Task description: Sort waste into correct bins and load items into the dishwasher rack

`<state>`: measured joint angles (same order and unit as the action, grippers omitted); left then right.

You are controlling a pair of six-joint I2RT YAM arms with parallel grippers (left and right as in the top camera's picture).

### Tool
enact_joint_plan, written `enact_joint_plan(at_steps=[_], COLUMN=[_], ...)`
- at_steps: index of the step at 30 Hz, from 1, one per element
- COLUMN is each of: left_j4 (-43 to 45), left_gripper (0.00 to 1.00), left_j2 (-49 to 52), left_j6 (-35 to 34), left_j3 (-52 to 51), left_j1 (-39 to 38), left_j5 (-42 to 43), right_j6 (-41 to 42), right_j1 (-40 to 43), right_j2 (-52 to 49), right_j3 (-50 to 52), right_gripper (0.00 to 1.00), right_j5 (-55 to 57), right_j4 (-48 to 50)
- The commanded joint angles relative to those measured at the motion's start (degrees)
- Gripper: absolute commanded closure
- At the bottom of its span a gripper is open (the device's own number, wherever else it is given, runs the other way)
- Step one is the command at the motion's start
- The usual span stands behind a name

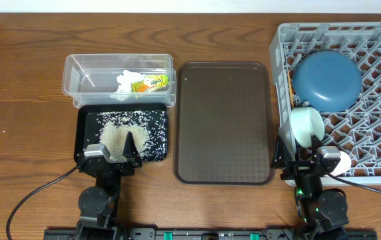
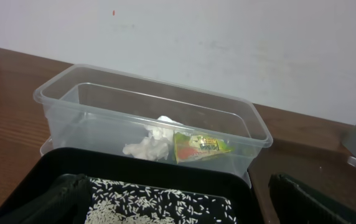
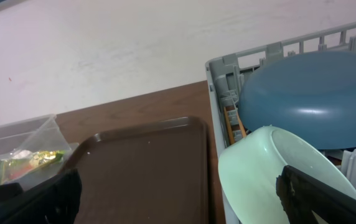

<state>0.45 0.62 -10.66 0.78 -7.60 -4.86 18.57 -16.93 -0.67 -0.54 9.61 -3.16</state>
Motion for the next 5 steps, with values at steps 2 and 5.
enact_joint_plan(at_steps=[2, 5], left_j4=[-0.44, -0.44], left_gripper=[0.07, 0.07], left_j2=[-0.39, -0.39], left_j6=[0.11, 0.11], left_j3=[-0.55, -0.55], left_j1=[0.24, 0.24], left_j5=[-0.07, -0.07], right_j6=[-0.39, -0.39], right_j1=[0.50, 0.50], right_j2=[0.35, 0.35], right_j3=[0.24, 0.24], right_gripper=[0.01, 0.01], right_j5=[-0.20, -0.20], right_j4=[-0.02, -0.02])
